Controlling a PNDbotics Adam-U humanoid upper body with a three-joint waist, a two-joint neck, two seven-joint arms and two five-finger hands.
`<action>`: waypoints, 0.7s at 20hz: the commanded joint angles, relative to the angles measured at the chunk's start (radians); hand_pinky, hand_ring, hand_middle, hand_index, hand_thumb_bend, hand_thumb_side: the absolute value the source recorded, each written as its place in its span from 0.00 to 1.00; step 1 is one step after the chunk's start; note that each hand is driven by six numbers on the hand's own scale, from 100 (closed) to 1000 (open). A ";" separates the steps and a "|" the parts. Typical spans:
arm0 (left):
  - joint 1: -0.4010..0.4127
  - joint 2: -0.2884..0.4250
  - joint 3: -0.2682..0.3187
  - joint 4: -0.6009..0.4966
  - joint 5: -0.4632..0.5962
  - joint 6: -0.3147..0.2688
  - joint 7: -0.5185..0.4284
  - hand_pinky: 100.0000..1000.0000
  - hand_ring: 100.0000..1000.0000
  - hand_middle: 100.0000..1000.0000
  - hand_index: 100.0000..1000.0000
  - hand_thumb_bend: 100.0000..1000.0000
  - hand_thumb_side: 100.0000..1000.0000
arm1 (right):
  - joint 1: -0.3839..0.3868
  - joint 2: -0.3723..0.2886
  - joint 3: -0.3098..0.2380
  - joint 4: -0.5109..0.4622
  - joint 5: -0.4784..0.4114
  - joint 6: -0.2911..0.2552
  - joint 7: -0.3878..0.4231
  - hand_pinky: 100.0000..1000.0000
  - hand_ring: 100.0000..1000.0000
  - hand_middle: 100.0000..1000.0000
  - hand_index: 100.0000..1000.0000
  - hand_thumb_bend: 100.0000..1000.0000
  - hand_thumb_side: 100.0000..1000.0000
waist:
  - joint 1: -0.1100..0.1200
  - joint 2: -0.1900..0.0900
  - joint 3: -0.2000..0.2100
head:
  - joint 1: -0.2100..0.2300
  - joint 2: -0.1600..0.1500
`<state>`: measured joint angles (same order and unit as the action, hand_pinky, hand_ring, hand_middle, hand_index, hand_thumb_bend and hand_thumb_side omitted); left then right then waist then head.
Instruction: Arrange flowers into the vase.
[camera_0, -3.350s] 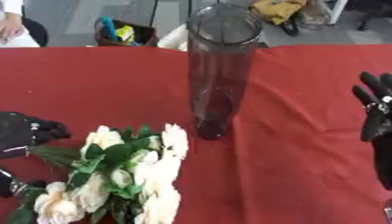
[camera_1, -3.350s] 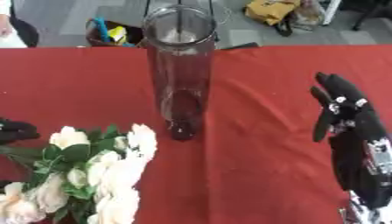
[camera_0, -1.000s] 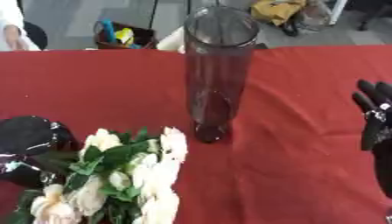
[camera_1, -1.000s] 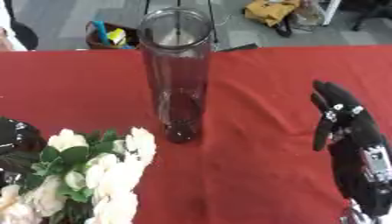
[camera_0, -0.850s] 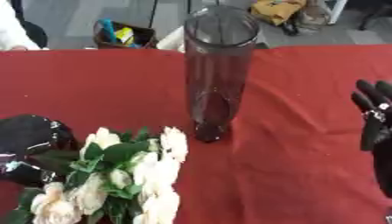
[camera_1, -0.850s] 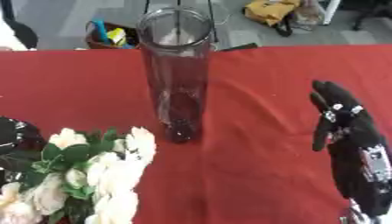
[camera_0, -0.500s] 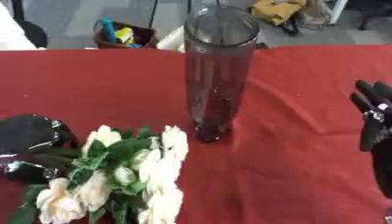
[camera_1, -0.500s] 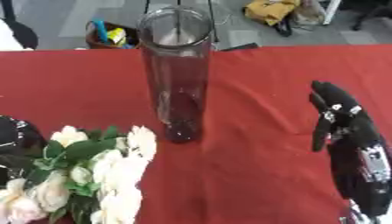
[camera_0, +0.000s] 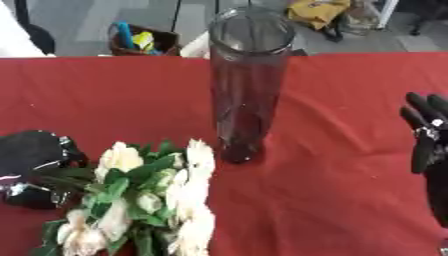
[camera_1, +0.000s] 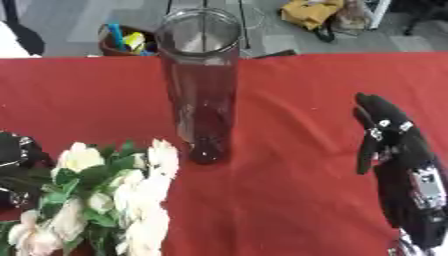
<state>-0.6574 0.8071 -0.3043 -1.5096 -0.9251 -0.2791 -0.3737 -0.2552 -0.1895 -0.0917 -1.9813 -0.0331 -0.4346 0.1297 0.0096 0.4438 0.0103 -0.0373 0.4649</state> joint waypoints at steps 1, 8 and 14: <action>-0.003 0.019 -0.007 0.008 -0.010 0.008 0.006 0.08 0.12 0.20 0.43 0.00 0.39 | -0.006 -0.005 0.000 -0.019 0.005 -0.003 0.003 0.99 1.00 0.18 0.92 0.00 1.00 | -0.002 -0.016 0.002 | 0.000 -0.012; 0.002 0.022 -0.007 0.002 -0.001 0.011 0.023 0.01 0.00 0.10 0.34 0.00 0.43 | -0.004 -0.005 -0.001 -0.019 0.006 -0.001 0.002 0.99 1.00 0.18 0.92 0.00 1.00 | -0.001 -0.018 0.001 | 0.001 -0.012; 0.008 0.028 -0.001 -0.013 0.017 -0.001 0.056 0.00 0.00 0.00 0.18 0.00 0.33 | -0.004 -0.002 -0.001 -0.019 0.008 0.002 0.003 1.00 1.00 0.17 0.92 0.00 1.00 | 0.000 -0.018 -0.003 | -0.002 -0.013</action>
<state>-0.6466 0.8034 -0.3047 -1.5130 -0.9130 -0.2777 -0.3269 -0.2551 -0.1886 -0.0917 -1.9813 -0.0323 -0.4340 0.1320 0.0094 0.4442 0.0062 -0.0374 0.4644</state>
